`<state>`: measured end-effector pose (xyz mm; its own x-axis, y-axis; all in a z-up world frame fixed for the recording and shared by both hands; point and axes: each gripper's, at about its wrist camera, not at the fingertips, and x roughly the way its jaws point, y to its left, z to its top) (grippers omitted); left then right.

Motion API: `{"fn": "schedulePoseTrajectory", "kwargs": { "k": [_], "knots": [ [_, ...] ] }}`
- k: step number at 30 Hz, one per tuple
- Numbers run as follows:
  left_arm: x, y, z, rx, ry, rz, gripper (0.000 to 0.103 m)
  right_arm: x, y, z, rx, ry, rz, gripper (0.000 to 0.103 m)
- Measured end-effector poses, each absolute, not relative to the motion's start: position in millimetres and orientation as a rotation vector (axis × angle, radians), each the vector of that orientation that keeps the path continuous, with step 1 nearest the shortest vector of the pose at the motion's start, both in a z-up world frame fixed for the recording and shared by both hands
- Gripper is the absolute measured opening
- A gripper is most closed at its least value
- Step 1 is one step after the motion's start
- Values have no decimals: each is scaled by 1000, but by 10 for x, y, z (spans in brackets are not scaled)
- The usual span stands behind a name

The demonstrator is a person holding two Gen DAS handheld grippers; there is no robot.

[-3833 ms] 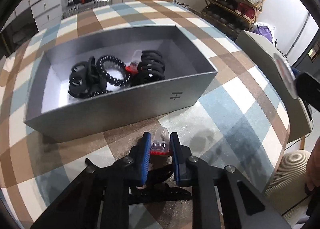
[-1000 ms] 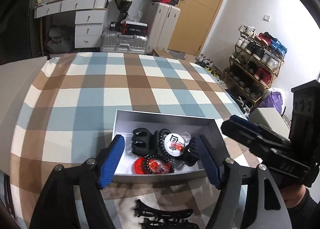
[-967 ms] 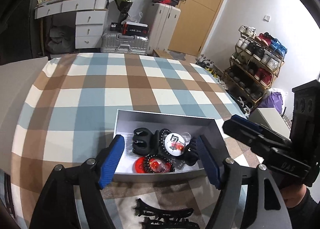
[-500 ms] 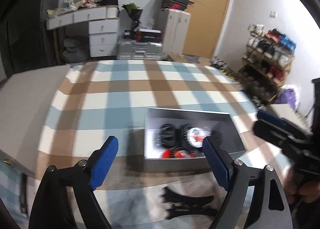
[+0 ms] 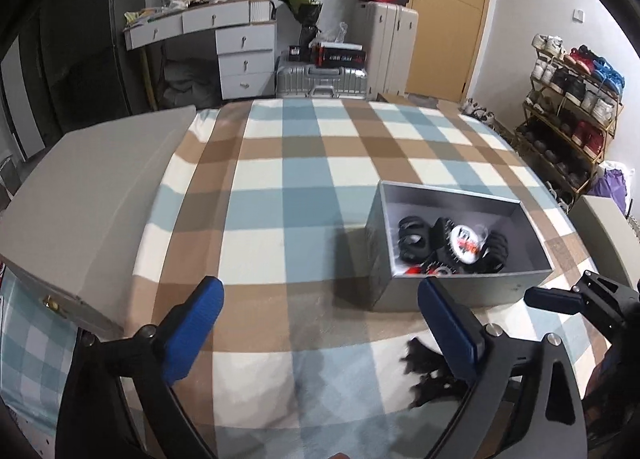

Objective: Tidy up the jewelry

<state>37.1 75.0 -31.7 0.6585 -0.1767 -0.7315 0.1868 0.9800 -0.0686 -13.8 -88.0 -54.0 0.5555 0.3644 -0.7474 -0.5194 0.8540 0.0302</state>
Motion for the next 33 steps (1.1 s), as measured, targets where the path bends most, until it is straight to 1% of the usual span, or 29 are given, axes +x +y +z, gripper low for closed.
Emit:
{"fn": "schedulePoseTrajectory", "kwargs": {
  "k": [4,6,8,10,18,19,21,22,24,27,29,33],
  "knots": [
    [378,766,-382,11,876,-239,95,-161,-818,-690,-305,843,508,63],
    [377,745,-411,16,902,-261,95,-153,-795,-750,-337,856,498,51],
    [360,706,-421,30,914,-271,95,-97,-802,-831,-340,893,489,47],
    [343,686,-419,38,913,-286,95,-47,-811,-889,-330,921,481,45],
    [341,680,-397,46,911,-294,95,12,-765,-979,-321,959,497,45],
    [351,690,-406,41,917,-293,95,24,-757,-997,-319,968,498,43],
    [368,713,-421,31,930,-288,95,28,-731,-1026,-325,977,504,34],
    [374,711,-430,28,934,-285,95,20,-712,-1027,-330,980,510,32],
    [386,720,-449,25,942,-281,95,-3,-677,-1023,-341,981,522,16],
    [397,731,-480,31,953,-269,95,-51,-636,-1006,-380,977,511,15],
    [402,744,-498,31,959,-265,95,-102,-660,-915,-390,941,517,15],
    [403,787,-526,21,972,-265,95,-124,-861,-595,-263,857,496,15]
  ]
}}
